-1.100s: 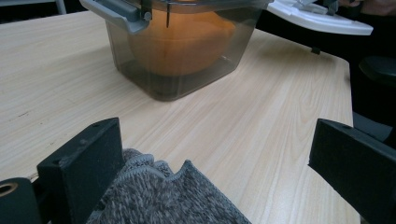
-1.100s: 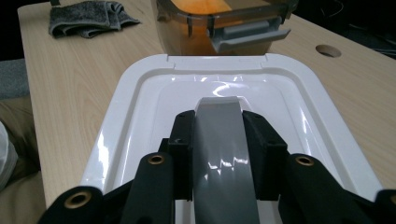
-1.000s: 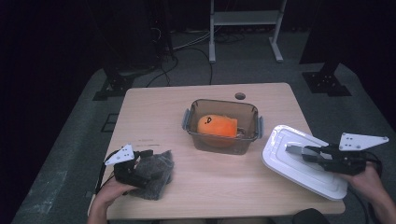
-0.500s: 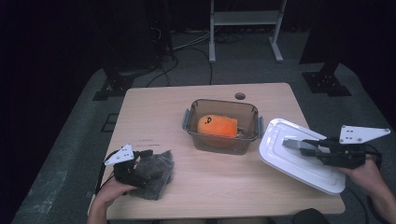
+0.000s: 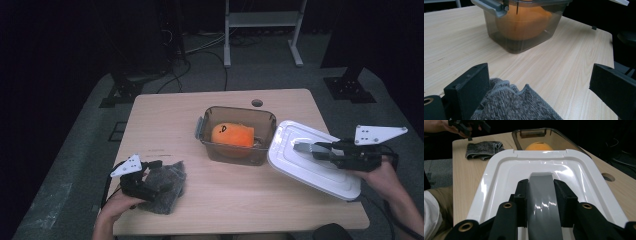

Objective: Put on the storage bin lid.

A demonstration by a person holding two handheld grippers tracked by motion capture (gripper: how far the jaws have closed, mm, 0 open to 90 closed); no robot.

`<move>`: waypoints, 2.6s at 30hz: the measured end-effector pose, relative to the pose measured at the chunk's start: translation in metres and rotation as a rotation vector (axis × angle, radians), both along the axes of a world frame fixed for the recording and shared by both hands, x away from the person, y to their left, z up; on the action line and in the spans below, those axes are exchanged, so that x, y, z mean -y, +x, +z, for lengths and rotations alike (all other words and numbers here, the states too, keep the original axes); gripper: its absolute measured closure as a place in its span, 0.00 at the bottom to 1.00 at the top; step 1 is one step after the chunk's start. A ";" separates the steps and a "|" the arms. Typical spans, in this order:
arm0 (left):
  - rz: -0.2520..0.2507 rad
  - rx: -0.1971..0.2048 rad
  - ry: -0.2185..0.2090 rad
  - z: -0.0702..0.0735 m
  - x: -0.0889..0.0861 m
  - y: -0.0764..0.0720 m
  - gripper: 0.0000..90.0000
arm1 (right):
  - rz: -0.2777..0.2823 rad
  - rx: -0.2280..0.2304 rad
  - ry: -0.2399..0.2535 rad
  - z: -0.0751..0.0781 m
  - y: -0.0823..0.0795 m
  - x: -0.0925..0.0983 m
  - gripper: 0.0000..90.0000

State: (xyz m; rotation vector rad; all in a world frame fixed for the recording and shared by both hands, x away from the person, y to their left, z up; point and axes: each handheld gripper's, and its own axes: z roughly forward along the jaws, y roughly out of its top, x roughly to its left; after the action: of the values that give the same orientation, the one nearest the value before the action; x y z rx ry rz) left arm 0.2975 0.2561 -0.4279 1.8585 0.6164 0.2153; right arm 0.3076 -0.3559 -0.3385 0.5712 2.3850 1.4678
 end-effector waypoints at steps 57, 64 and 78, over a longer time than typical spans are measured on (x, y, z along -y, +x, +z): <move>0.002 -0.001 -0.018 -0.001 -0.008 0.001 0.02 | 0.213 0.021 -0.008 0.037 0.096 -0.121 0.73; -0.002 0.002 -0.016 0.000 -0.007 0.001 0.02 | 0.236 0.020 -0.009 0.037 0.107 -0.135 0.73; 0.004 0.005 -0.023 0.001 -0.010 0.000 0.02 | 0.272 0.006 -0.018 0.033 0.124 -0.157 0.73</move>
State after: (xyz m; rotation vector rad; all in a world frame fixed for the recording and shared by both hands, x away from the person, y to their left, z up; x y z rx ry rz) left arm 0.2972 0.2659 -0.4271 1.8339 0.6167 0.2144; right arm 0.4321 -0.1994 -0.3054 0.2444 2.5473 1.5481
